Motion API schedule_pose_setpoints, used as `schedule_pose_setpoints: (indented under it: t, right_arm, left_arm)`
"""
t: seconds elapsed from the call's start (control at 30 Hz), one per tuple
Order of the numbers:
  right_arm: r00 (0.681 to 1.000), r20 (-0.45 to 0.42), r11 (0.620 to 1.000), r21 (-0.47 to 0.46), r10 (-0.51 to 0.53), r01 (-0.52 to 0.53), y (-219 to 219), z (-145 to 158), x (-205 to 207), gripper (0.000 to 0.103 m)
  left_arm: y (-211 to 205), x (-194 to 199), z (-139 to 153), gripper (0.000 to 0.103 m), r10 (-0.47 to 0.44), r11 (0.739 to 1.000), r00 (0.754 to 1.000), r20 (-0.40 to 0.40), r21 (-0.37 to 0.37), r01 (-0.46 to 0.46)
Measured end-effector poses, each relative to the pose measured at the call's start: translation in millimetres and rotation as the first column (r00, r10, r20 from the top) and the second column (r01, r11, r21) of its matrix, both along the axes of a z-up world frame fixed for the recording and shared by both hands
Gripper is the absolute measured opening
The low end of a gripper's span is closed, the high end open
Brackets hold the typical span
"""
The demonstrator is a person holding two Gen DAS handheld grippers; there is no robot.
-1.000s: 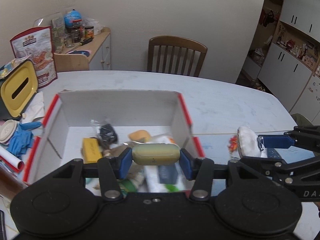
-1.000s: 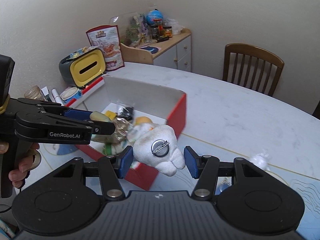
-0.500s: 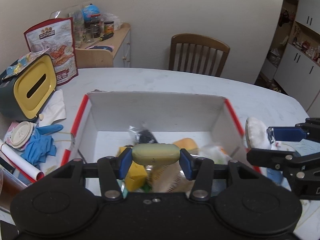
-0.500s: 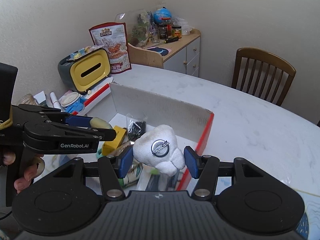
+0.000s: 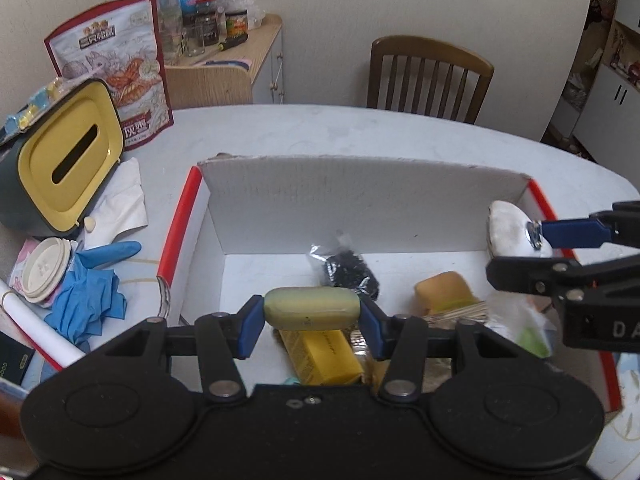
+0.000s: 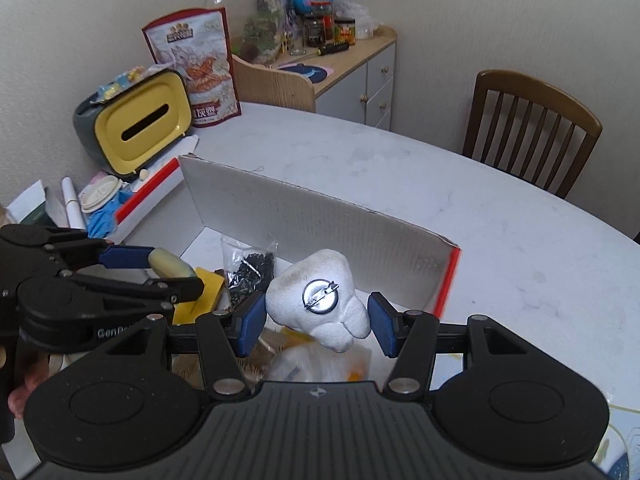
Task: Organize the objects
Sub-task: 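Carry the green keychain and white plush over the box with both tools, then open both tools to drop the keychain and plush into the box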
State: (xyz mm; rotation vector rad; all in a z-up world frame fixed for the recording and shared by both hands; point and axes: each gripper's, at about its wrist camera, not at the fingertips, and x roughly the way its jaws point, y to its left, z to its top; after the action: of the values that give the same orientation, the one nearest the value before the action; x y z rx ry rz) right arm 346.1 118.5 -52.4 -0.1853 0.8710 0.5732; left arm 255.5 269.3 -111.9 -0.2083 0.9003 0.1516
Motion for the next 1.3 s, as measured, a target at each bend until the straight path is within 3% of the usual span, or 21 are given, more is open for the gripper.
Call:
schedule_pose_setpoints:
  t: [0.4, 0.7, 1.3]
  right_arm:
    - [0.996, -0.087, 0.999, -0.031, -0.02, 0.017, 17, -31, 30, 0.056]
    - [0.996, -0.086, 0.997, -0.071, 0.009, -0.015, 27, -38, 30, 0.056]
    - [0.997, -0.081, 1.0, -0.021, -0.021, 0.019, 7, -20, 21, 0.058]
  left_arm:
    - [5, 13, -17, 0.05, -0.048, 0.999, 0.997, -0.067, -0.016, 0.047]
    - [2, 18, -18, 0.05, -0.073, 0.997, 0.993, -0.095, -0.003, 0.073]
    - [0, 12, -12, 0.059, -0.073, 0.997, 0.994, -0.08, 0.005, 0.074]
